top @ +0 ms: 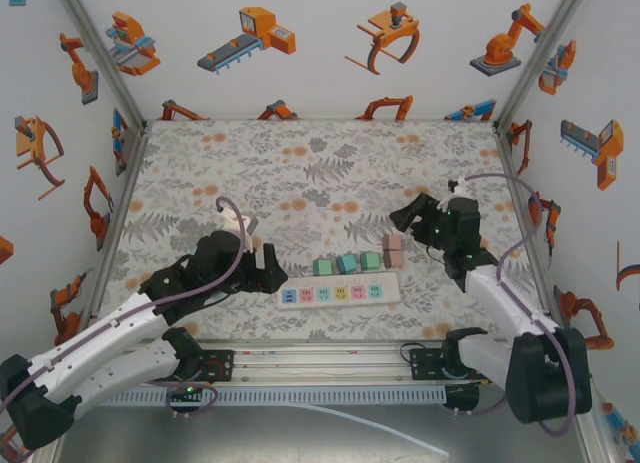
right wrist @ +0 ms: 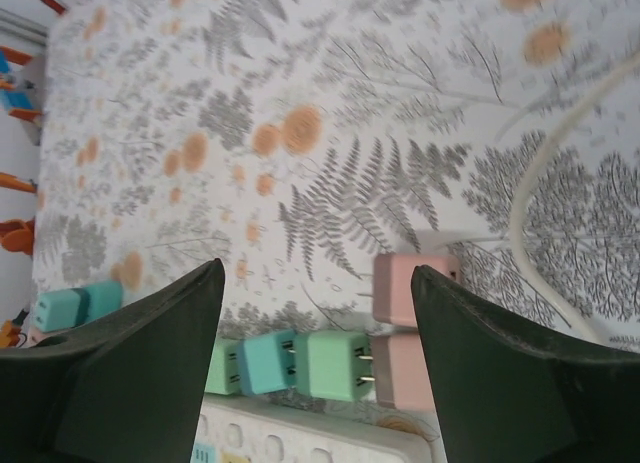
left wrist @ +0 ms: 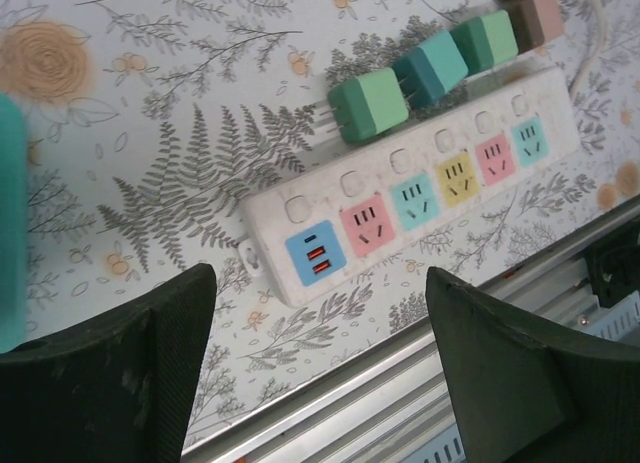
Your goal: Pull the plug off the socket
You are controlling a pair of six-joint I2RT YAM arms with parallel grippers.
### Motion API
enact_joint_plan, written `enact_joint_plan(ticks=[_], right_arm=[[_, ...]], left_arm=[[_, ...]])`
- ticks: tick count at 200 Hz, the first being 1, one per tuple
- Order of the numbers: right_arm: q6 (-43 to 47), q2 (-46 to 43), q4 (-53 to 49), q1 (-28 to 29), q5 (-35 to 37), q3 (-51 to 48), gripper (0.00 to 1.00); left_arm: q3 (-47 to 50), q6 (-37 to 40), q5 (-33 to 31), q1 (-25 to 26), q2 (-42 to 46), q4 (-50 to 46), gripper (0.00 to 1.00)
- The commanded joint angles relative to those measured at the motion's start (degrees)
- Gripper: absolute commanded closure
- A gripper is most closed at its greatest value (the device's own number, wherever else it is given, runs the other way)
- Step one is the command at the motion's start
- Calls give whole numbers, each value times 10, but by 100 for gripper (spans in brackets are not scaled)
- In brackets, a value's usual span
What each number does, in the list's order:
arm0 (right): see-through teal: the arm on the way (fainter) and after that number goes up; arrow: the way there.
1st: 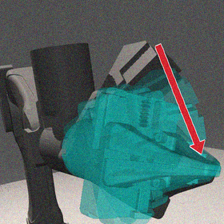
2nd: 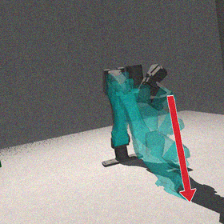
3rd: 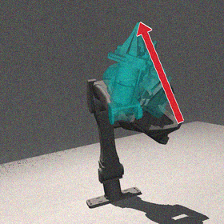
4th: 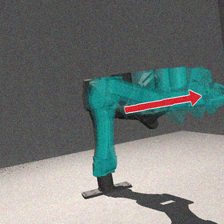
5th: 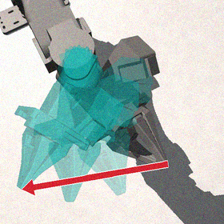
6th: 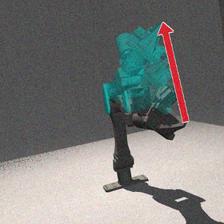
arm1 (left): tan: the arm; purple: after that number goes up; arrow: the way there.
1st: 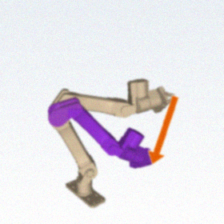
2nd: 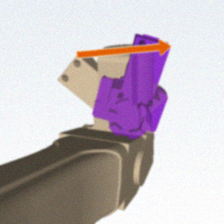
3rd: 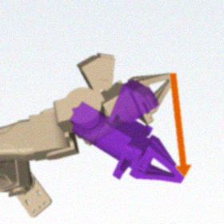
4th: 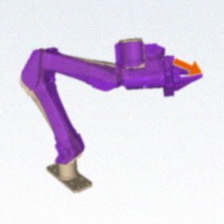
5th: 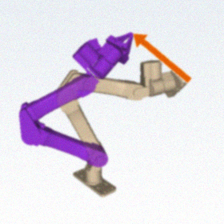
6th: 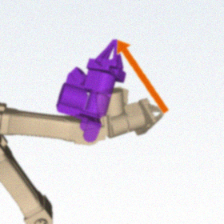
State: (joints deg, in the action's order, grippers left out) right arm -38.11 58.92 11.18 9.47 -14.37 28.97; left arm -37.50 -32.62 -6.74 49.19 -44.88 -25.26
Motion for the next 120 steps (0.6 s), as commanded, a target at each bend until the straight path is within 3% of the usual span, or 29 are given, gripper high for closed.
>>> enact_joint_plan(ticks=[1,54,90,103,120], right_arm=[[55,-42,-28,28,-24,33,32],[130,-33,-54,155,-32,112,31],[137,-13,-45,179,-51,128,31],[140,-11,-51,181,-49,127,31],[143,-11,-58,182,-49,123,31]], left_arm=[[-50,4,-44,-22,-8,-74,21],[-157,106,-48,-179,-97,-165,19],[-174,125,-122,-263,-170,-178,13],[-152,112,-97,-311,-164,-152,12],[-119,79,-11,-400,-139,-113,12]])
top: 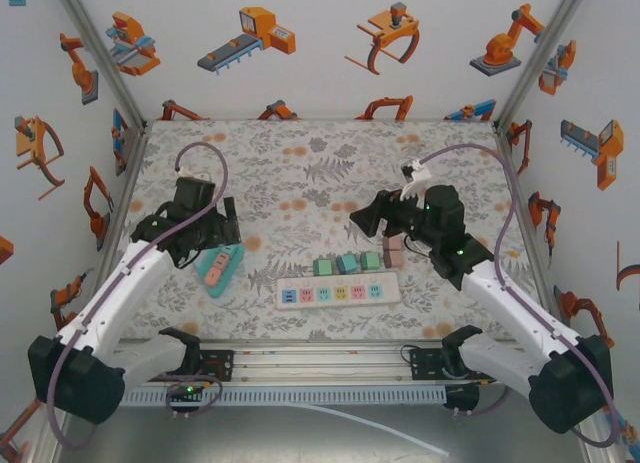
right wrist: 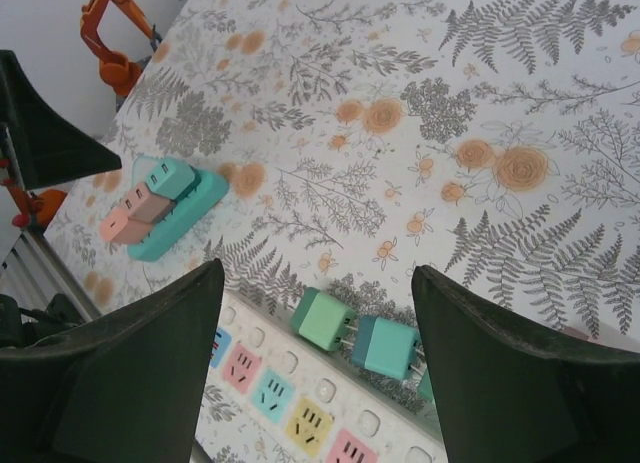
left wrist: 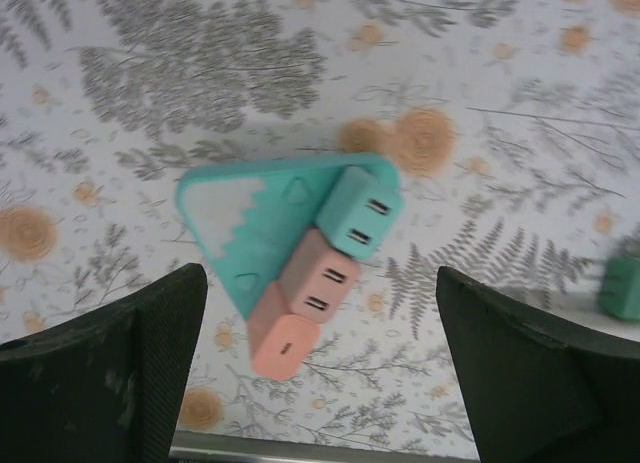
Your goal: Pull the plug off the socket
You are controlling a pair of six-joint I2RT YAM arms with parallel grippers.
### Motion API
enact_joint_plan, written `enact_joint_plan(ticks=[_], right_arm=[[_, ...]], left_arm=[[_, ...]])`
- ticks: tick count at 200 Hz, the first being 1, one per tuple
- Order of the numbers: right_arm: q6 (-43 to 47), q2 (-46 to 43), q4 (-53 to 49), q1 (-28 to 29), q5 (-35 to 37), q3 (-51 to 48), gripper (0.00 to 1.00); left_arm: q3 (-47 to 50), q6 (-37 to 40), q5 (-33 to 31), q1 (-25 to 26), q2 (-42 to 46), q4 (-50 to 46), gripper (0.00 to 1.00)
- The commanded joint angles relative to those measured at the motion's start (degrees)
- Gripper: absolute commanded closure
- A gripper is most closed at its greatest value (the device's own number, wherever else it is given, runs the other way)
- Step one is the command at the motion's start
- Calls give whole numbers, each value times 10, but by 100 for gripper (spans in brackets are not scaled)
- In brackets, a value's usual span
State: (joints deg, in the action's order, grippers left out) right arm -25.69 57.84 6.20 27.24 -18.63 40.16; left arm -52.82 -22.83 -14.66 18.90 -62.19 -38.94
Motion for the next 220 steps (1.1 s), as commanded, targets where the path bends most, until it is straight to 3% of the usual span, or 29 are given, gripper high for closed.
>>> enact_joint_plan(ticks=[1,18,42,65,87,151,220], right_arm=[[19,0,-9,4,-6,11,31],[18,-2,-14,4,-5,7,31],[19,-7,-12,5,-4,0,31],[18,-3,2,5,-10,-3,31],[20,13,-1,5,-24,9,31],[13,25,-4,7,-21,24,32],[14,-2,-21,8,6,13,32]], left_arm=[[36,-22,73,-102,35,28,12],[79,-56,160,-184,53,79,14],[120,-88,240,-259,28,113,15],[156,-107,296,-294,-8,158,18],[172,-126,323,-294,-46,207,25],[187,-149,358,-186,-130,313,38],[161,-214,326,-36,-211,395,38]])
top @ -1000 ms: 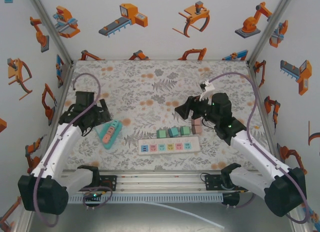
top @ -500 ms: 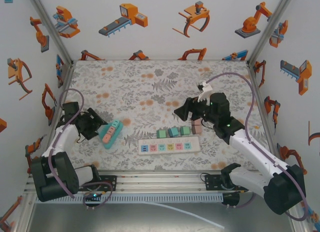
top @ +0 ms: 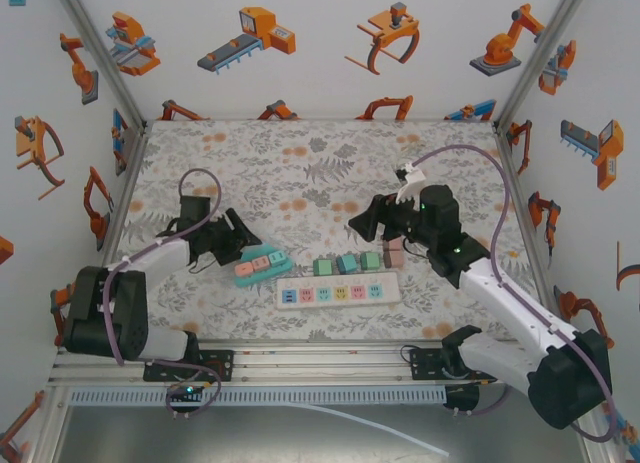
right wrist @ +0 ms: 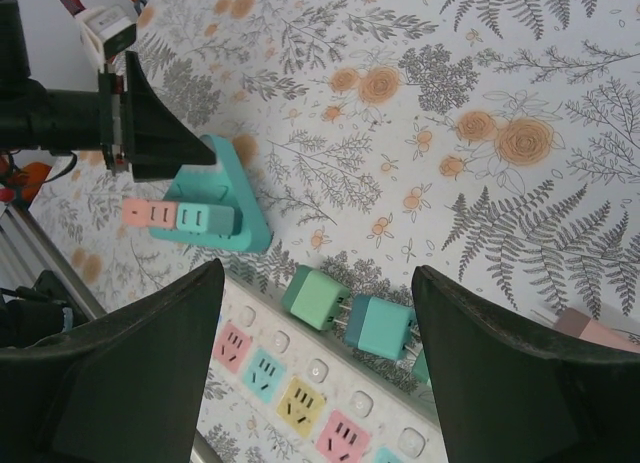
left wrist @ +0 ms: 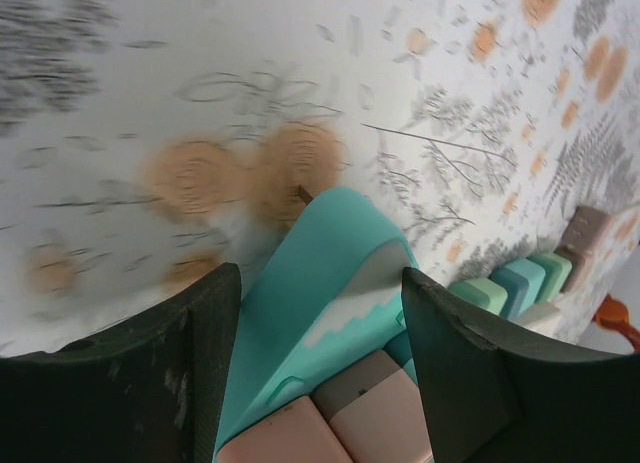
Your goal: Pull the plug off the socket
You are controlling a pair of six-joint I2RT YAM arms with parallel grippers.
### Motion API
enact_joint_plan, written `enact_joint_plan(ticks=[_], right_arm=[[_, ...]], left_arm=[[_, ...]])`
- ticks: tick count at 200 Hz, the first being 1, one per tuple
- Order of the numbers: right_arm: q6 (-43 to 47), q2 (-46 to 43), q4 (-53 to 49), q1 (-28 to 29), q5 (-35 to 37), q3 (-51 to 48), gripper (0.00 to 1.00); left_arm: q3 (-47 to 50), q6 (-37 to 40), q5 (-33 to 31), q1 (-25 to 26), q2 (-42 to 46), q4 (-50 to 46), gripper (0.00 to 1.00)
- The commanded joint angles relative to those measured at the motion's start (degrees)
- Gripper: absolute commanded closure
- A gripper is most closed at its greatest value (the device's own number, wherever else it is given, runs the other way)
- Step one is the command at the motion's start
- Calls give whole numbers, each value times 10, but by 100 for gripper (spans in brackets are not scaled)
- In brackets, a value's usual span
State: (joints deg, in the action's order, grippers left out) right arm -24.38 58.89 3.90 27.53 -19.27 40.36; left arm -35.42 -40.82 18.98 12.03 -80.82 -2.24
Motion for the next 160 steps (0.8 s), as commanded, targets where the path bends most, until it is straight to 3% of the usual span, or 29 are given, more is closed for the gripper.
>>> enact_joint_plan(ticks=[1,34,66,116,135,160], right_arm=[[1,-12,2,5,12,11,32],[25,5,3,17,5,26,32],[139,44,-6,58,-23,59,33],[508,133,-87,160,-108,138,33],[634,183,-117,199,-104,163,33],[737,250,-149,236,-89,198,35]], left_arm=[[-13,-35,-11,34,-25,29,38],[-18,-34,-34,53,3,8,37],[-46,31,-54,53,54,-67,26],[-83,136,-90,53,138,-164,22],[-86,153,-93,52,146,-174,22],[-84,167,-88,51,141,-169,22]])
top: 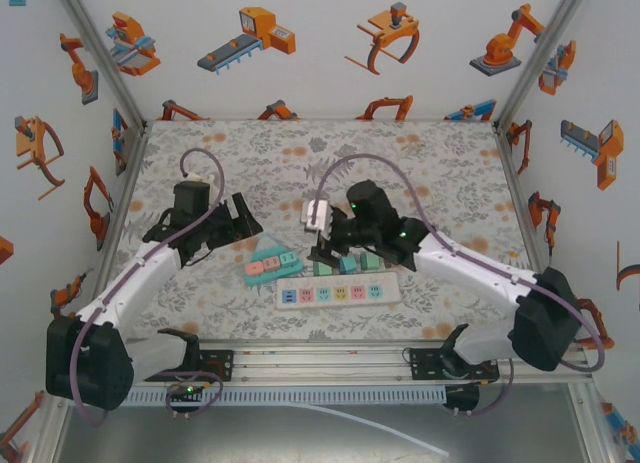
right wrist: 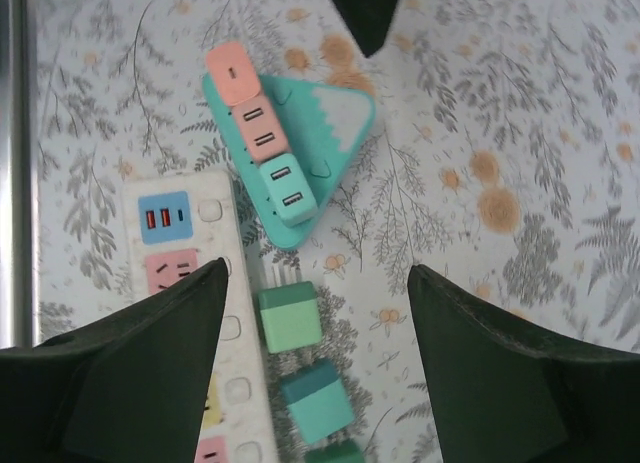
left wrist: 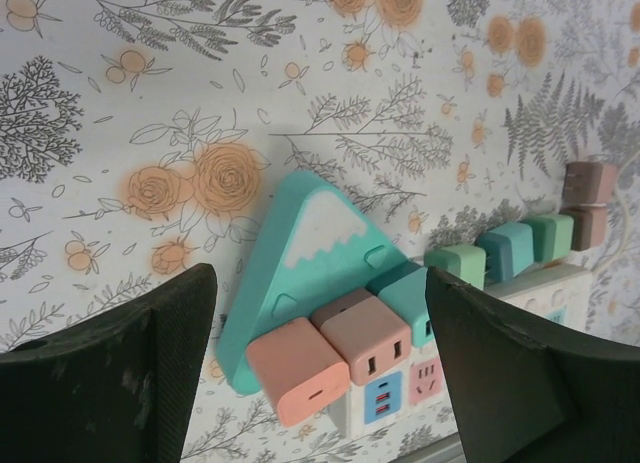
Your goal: Pull the plug off the socket
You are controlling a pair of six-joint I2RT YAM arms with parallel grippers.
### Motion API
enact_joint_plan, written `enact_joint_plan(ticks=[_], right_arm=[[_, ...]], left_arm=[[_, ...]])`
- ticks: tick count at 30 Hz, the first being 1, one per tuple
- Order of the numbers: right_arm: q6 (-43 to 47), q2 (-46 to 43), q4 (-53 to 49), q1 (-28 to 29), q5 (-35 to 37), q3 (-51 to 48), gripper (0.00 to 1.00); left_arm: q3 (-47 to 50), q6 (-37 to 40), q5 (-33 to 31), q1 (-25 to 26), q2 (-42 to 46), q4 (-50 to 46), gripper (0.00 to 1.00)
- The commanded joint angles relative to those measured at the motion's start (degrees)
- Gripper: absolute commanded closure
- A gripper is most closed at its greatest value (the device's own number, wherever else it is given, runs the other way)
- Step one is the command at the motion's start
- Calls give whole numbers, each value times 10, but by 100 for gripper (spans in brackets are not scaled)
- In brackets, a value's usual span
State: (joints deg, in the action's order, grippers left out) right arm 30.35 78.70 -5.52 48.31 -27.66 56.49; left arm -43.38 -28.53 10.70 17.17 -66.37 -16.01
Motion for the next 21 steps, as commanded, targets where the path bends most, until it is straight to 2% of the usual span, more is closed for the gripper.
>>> enact_joint_plan(ticks=[1,9,15,21], right_arm=[[192,54,-56,29,-5,38,35],[232,167,-27,51,-18,76,39],[219,229,-8,52,-19,101,49],[207,261,13,51,-27,112,59]], left_arm=[[-5,44,-4,-1,-4,-31,22],[3,58,58,0,-42,8,22],[9,58,76,-1,-79,18,22],[31,42,87,1,-100,29,28]])
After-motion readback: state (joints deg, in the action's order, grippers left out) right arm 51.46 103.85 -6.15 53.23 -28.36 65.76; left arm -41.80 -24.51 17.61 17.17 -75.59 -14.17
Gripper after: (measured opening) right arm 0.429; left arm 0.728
